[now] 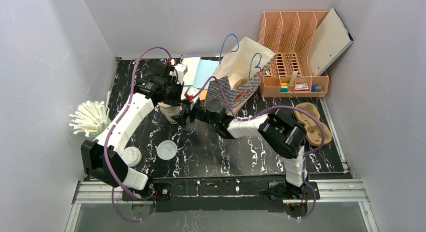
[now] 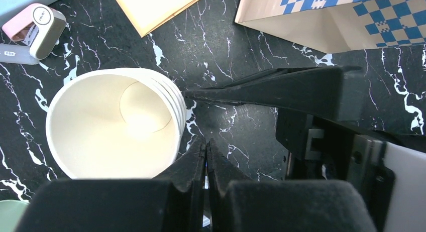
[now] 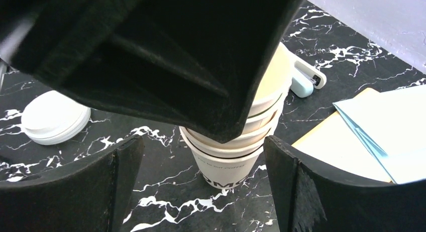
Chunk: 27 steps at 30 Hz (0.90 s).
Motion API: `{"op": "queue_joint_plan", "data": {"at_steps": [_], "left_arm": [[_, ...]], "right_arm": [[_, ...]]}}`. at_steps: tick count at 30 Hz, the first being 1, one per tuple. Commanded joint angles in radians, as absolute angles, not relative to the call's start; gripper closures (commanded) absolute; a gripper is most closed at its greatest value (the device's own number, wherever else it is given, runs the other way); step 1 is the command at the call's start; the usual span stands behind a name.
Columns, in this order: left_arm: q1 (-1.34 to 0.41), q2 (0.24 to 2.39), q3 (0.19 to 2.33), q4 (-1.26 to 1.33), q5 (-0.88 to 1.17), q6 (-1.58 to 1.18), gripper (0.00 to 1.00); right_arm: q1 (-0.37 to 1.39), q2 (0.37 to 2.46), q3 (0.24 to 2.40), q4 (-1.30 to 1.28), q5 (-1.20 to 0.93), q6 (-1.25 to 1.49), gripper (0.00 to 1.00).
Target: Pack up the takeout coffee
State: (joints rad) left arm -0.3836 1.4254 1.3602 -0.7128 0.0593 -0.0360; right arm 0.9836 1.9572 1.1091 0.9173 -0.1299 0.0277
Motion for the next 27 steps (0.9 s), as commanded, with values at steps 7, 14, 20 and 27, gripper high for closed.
{"op": "queue_joint_plan", "data": {"at_steps": [7,14,20,27], "left_arm": [[-0.400,1.391,1.374,-0.748,-0.016,-0.018,0.74],[-0.408,1.388,1.370,-0.732,-0.082,-0.005,0.61],[-0.411,1.379,1.392,-0.730,-0.062,-0.006,0.64],[-0.413,1.358,1.417,-0.732,-0.051,-0.012,0.67]], "right_arm": [[0.987,2.019,1.161,1.029,-0.112,0.002,0.02],[0.987,2.010,1.123,1.075,-0.118,0.002,0.03],[0.987,2.011,1.126,1.071,-0.118,0.002,0.03],[0.987,2.013,1.128,1.068,-0.117,-0.025,0.04]]}}
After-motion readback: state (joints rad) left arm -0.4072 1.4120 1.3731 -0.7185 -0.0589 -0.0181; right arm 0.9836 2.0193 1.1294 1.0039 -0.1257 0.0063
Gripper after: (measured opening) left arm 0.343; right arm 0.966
